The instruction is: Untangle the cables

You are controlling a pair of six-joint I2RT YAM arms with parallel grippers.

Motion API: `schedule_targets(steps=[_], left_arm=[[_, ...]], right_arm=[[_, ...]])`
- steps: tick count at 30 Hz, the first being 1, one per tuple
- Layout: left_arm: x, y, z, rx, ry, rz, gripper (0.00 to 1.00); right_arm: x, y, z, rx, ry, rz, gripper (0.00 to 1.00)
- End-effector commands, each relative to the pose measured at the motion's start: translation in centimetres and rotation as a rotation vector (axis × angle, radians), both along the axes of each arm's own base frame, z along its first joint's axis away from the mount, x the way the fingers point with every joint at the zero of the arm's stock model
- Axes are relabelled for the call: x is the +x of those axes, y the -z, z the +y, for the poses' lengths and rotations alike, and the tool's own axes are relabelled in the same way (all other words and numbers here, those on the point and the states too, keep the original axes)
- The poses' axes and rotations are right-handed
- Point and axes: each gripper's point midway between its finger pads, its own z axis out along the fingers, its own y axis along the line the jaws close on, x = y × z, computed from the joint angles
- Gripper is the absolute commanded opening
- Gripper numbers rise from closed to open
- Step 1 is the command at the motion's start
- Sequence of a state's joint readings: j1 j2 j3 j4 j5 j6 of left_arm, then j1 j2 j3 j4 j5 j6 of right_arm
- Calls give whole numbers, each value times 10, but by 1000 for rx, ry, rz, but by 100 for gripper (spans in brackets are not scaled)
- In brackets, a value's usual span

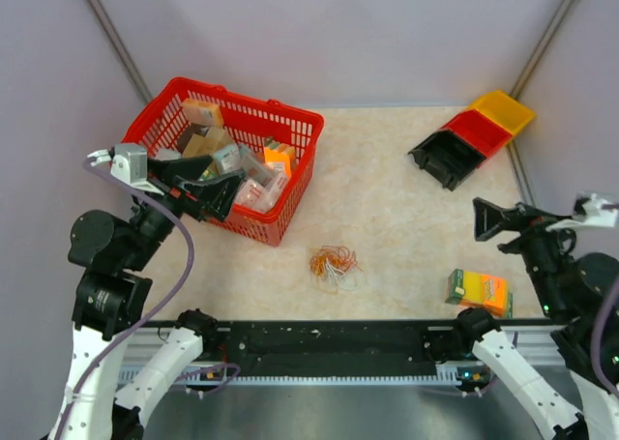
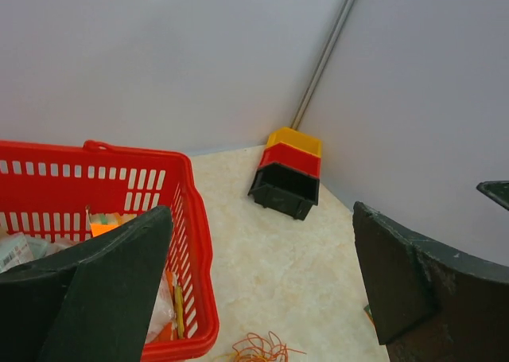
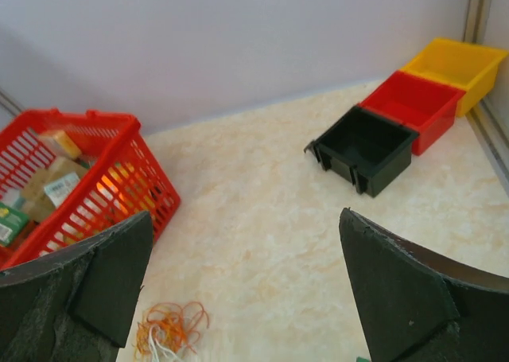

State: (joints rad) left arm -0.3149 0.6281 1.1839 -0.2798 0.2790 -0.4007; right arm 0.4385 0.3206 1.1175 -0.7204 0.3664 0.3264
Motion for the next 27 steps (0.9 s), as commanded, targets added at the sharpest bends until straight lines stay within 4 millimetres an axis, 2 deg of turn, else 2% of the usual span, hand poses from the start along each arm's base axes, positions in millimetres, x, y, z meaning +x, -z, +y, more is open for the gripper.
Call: schedule_targets(steps=[1, 3, 6, 8, 10, 13, 18, 19, 23, 27], left_arm=[[4, 20, -1, 13, 1, 99, 99], [7, 32, -2, 27, 1, 126, 99], [12, 49, -3, 50, -5, 149, 98], [21, 65, 1, 65, -44, 190, 97], [31, 83, 11, 80, -114, 257, 95], [42, 106, 20, 114, -183, 346, 94], [43, 118, 10, 135, -128, 378, 94], [41, 117, 7, 135, -110, 375, 94], [31, 116, -7, 154, -9, 364, 94], [26, 118, -17, 156, 59, 362, 94]], right_arm=[[34, 49, 36, -28, -94, 191, 99], [46, 76, 57, -42, -162, 272, 99], [60, 113, 110, -65, -409, 364, 99], [67, 145, 141, -26, -529, 451, 99], [69, 174, 169, 11, -642, 534, 99], [64, 205, 205, -32, -730, 570, 99], [56, 253, 252, -166, -803, 667, 99], [52, 267, 258, -213, -801, 698, 99], [64, 304, 247, -359, -654, 740, 99], [72, 318, 237, -383, -575, 759, 93]])
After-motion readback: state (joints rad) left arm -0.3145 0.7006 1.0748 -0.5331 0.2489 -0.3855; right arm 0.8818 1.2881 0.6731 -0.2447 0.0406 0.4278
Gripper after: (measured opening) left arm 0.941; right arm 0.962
